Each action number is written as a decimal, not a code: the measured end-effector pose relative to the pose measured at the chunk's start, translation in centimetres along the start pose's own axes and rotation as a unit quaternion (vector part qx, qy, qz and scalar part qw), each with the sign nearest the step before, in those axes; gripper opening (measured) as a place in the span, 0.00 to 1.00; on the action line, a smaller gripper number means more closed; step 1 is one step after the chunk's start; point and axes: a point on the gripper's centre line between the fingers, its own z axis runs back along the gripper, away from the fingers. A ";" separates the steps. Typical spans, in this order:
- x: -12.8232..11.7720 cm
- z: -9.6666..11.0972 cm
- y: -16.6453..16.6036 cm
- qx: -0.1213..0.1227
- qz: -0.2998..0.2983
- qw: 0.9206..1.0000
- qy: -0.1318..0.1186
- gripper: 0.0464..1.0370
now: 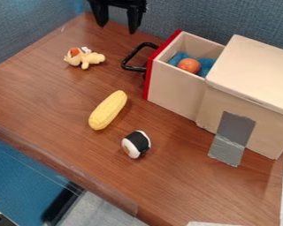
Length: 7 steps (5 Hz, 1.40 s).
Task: Take the carrot out of the drawer and put it on top of the drawer
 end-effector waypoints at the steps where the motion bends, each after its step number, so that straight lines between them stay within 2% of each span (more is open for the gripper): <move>1: -0.5 -1.5 -0.1 -0.005 0.003 1.000 0.019 0.96; 2: -0.1 -1.7 -2.2 -0.031 -0.008 0.999 0.017 0.96; 3: 1.2 -0.8 -5.1 -0.054 -0.036 0.998 -0.004 0.96; 4: 2.1 -1.0 -8.7 -0.072 -0.079 0.994 -0.009 0.96; 5: 2.7 -0.9 -10.8 -0.076 -0.107 0.991 -0.015 0.96; 6: 2.6 -1.6 -12.5 -0.071 -0.137 0.988 -0.008 0.96; 7: 2.6 -2.5 -12.7 -0.059 -0.143 0.988 0.008 0.96</move>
